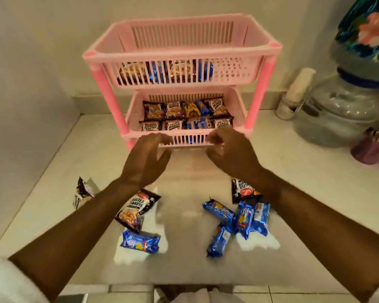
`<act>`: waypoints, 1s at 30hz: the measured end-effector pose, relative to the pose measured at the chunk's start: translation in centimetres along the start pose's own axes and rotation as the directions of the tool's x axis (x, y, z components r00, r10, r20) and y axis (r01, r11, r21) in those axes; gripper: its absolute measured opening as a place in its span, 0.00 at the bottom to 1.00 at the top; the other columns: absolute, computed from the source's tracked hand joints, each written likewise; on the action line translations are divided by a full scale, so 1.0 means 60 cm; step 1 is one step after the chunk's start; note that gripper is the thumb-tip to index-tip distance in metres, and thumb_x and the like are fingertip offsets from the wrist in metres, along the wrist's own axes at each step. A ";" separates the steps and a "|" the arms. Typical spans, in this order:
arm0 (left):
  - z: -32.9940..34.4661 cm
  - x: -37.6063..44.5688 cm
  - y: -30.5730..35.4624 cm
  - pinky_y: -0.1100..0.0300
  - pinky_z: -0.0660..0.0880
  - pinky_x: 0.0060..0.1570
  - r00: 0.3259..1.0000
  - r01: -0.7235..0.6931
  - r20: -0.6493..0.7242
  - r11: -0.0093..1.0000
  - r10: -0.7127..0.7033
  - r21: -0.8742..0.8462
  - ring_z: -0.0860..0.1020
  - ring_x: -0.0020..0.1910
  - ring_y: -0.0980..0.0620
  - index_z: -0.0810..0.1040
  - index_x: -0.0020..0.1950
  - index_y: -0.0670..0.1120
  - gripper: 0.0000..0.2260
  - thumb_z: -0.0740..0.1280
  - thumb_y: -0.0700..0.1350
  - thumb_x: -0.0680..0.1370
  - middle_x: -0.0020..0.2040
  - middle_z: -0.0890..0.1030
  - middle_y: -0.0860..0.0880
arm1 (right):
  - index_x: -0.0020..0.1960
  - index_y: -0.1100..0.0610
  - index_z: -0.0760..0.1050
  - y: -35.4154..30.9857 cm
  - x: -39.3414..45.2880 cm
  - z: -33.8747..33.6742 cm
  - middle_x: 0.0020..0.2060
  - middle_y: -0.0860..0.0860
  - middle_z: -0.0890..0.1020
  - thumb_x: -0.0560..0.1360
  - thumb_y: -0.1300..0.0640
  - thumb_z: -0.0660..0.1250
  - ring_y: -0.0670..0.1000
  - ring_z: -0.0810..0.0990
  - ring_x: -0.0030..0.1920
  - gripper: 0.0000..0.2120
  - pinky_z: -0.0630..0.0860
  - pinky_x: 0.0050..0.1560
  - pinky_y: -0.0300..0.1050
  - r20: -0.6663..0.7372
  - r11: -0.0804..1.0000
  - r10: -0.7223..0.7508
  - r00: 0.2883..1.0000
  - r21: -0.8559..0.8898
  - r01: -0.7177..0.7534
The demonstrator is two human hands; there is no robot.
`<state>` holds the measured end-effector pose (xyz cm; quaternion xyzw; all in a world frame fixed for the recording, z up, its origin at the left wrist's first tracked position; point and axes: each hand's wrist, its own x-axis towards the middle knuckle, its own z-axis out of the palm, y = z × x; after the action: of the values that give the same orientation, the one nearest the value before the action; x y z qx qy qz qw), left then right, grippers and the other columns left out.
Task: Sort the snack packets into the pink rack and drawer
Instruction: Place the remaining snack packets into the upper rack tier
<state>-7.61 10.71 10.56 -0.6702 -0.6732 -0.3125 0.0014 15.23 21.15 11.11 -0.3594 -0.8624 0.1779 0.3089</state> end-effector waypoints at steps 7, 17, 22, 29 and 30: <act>0.038 -0.137 -0.121 0.53 0.74 0.58 0.731 0.627 0.239 0.767 -0.639 0.133 0.78 0.59 0.43 0.74 0.66 0.45 0.17 0.67 0.47 0.78 0.62 0.80 0.43 | 0.71 0.52 0.69 0.068 -0.136 0.063 0.64 0.51 0.77 0.73 0.43 0.73 0.51 0.76 0.62 0.31 0.72 0.58 0.43 0.694 0.960 0.280 0.663 -0.217 -0.177; 0.037 -0.163 -0.167 0.54 0.72 0.50 0.578 0.524 0.556 0.794 -0.598 0.309 0.79 0.52 0.43 0.76 0.46 0.46 0.16 0.61 0.58 0.80 0.50 0.81 0.44 | 0.68 0.54 0.73 0.060 -0.172 0.117 0.60 0.52 0.80 0.70 0.45 0.76 0.53 0.79 0.58 0.30 0.78 0.56 0.48 0.475 0.883 0.467 0.746 -0.298 -0.363; 0.040 -0.151 -0.177 0.55 0.72 0.53 0.474 0.457 0.671 0.811 -0.570 0.366 0.77 0.56 0.45 0.77 0.58 0.42 0.25 0.60 0.63 0.78 0.57 0.79 0.43 | 0.69 0.54 0.73 0.046 -0.174 0.130 0.59 0.51 0.82 0.66 0.43 0.79 0.51 0.81 0.57 0.36 0.78 0.57 0.48 0.379 0.838 0.546 0.747 -0.265 -0.478; 0.053 -0.143 -0.182 0.59 0.65 0.33 0.563 0.482 0.597 0.814 -0.572 0.324 0.75 0.42 0.50 0.74 0.46 0.45 0.22 0.68 0.64 0.73 0.43 0.77 0.47 | 0.69 0.53 0.72 0.031 -0.179 0.149 0.58 0.49 0.83 0.65 0.45 0.81 0.49 0.81 0.56 0.37 0.79 0.57 0.47 0.282 0.775 0.628 0.725 -0.141 -0.616; 0.055 -0.142 -0.178 0.60 0.67 0.34 0.573 0.512 0.593 0.812 -0.566 0.280 0.76 0.41 0.51 0.75 0.45 0.45 0.21 0.69 0.64 0.72 0.42 0.78 0.48 | 0.69 0.53 0.72 0.030 -0.180 0.150 0.58 0.49 0.83 0.65 0.44 0.81 0.48 0.81 0.56 0.37 0.79 0.57 0.47 0.269 0.773 0.630 0.729 -0.123 -0.622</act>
<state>-14.99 5.44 -0.16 -0.4978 -0.8128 -0.0179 -0.3020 16.17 13.69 -0.92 -0.6018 -0.7290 0.3123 0.0942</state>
